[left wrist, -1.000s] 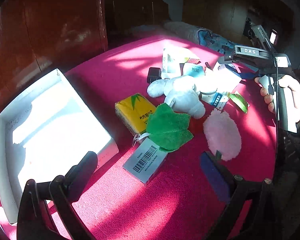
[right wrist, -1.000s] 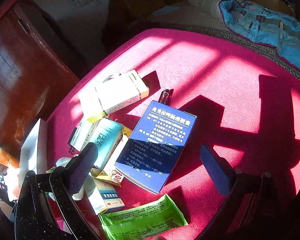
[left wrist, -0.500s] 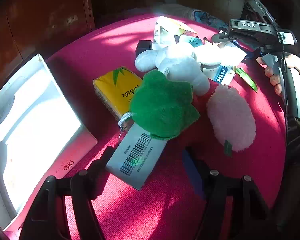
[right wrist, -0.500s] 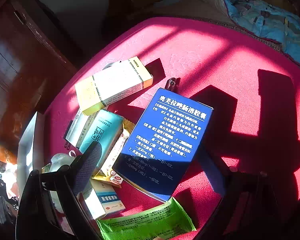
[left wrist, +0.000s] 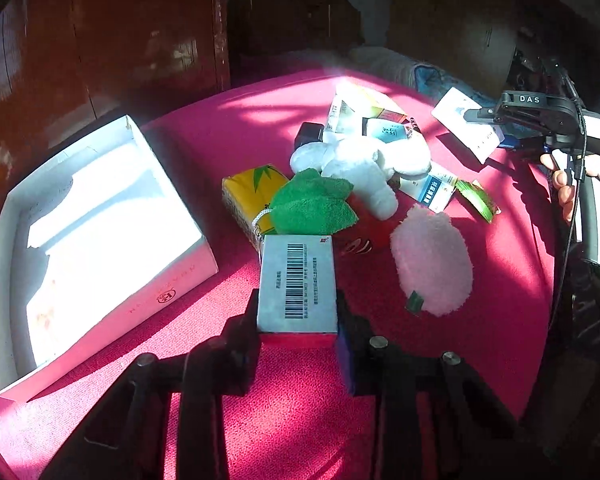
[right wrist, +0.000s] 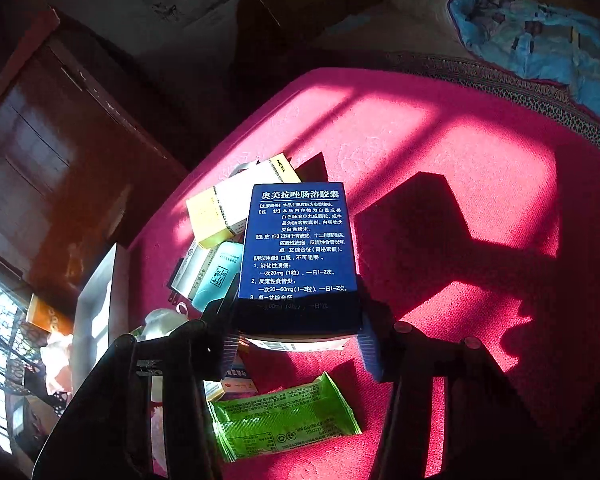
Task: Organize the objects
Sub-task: 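Carry the barcode box into the tray while the right gripper carries the blue box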
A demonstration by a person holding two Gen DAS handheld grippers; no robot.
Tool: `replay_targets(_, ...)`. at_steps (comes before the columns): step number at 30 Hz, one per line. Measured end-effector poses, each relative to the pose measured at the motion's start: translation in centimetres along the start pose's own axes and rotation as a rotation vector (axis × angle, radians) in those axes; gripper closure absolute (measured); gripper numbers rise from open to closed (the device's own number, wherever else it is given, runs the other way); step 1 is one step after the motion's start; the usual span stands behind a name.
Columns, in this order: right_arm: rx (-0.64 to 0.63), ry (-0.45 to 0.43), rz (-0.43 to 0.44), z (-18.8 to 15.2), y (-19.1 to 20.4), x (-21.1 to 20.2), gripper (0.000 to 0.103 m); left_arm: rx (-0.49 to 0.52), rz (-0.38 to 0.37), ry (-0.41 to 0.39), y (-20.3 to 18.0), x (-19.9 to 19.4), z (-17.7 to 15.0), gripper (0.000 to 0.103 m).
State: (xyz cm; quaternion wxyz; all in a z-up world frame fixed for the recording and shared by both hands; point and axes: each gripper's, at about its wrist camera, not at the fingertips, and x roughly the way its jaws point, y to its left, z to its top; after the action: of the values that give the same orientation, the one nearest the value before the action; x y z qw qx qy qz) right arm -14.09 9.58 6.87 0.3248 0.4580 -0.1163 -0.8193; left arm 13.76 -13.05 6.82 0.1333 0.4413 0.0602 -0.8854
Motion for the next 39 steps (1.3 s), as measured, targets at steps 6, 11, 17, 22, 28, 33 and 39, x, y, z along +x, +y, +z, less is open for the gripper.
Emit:
replay_targets(6,-0.07,-0.035,0.034,-0.3,2.1,-1.7,0.054,-0.116,0.03,-0.135,0.9,-2.8,0.6,0.072)
replay_targets(11,-0.158,-0.047,0.036,-1.0,4.7,-2.1,0.054,-0.195,0.081,-0.197,2.3,-3.4,0.9,0.072)
replay_targets(17,-0.274,-0.055,0.032,-2.0,8.0,-2.1,0.054,-0.281,0.143,-0.243,4.6,-4.2,-0.4,0.072)
replay_targets(22,-0.363,-0.039,0.045,-2.9,10.9,-1.5,0.054,-0.336,0.168,-0.281,6.5,-5.0,-1.7,0.072)
replay_targets(28,-0.435,-0.004,0.093,-4.0,14.7,-0.8,0.054,-0.437,0.199,-0.321,9.4,-5.7,-3.1,0.072)
replay_targets(33,-0.494,0.014,0.141,-4.5,18.6,-0.4,0.054,-0.564,0.18,-0.359,12.4,-6.6,-4.0,0.072)
replay_targets(39,-0.581,0.005,0.205,-4.9,24.0,-0.9,0.054,-0.545,0.287,-0.352,12.9,-7.2,-4.1,0.071)
